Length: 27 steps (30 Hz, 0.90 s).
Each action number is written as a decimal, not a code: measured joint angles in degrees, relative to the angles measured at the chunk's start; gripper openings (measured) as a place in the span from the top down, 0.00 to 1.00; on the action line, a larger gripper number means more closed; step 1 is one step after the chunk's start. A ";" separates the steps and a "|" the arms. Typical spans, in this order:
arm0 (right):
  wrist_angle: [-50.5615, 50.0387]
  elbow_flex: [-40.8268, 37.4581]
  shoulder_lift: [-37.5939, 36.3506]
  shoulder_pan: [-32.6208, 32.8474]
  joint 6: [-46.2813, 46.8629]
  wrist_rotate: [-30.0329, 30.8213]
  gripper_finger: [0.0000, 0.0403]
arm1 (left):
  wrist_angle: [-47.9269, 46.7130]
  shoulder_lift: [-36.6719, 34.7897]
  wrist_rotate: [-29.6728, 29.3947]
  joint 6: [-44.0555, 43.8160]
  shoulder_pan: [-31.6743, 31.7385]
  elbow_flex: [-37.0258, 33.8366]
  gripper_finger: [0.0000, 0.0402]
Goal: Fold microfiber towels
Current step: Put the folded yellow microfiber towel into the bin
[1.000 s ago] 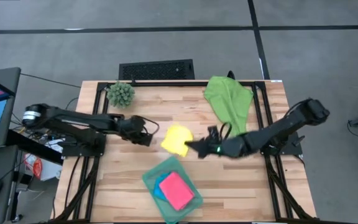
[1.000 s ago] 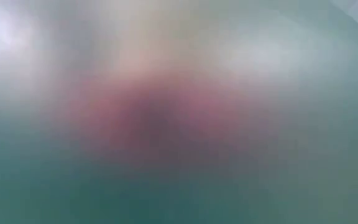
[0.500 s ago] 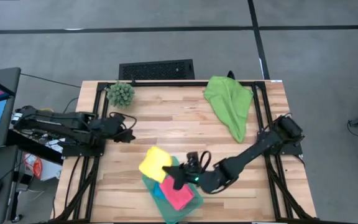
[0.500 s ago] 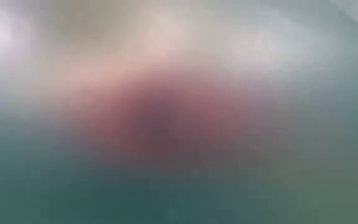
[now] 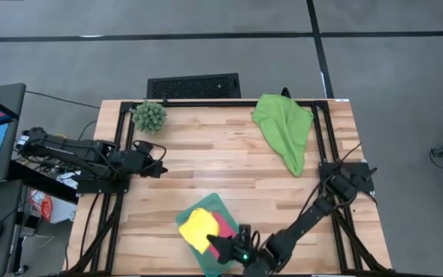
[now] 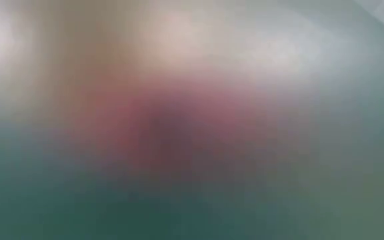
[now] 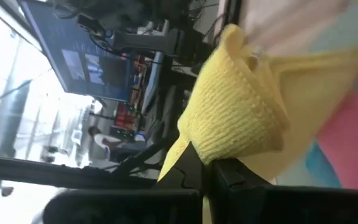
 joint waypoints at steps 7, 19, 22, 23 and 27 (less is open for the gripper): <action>0.59 4.18 3.53 1.57 1.19 2.32 0.96 | 0.67 0.17 4.27 2.96 -0.13 0.00 1.00; -16.63 4.04 -2.29 0.16 4.56 -7.05 0.96 | 0.65 0.19 3.49 6.06 -0.11 0.00 1.00; -24.87 4.01 -3.71 -0.18 8.31 -11.77 0.96 | 0.65 0.18 3.47 6.29 -0.11 0.00 1.00; -27.23 4.00 -3.98 -0.38 9.75 -13.24 0.96 | 0.65 0.19 3.46 6.46 -0.11 0.00 1.00; -34.13 3.94 -3.74 -0.84 14.07 -20.17 0.95 | 0.63 0.19 3.01 6.72 -0.11 0.00 1.00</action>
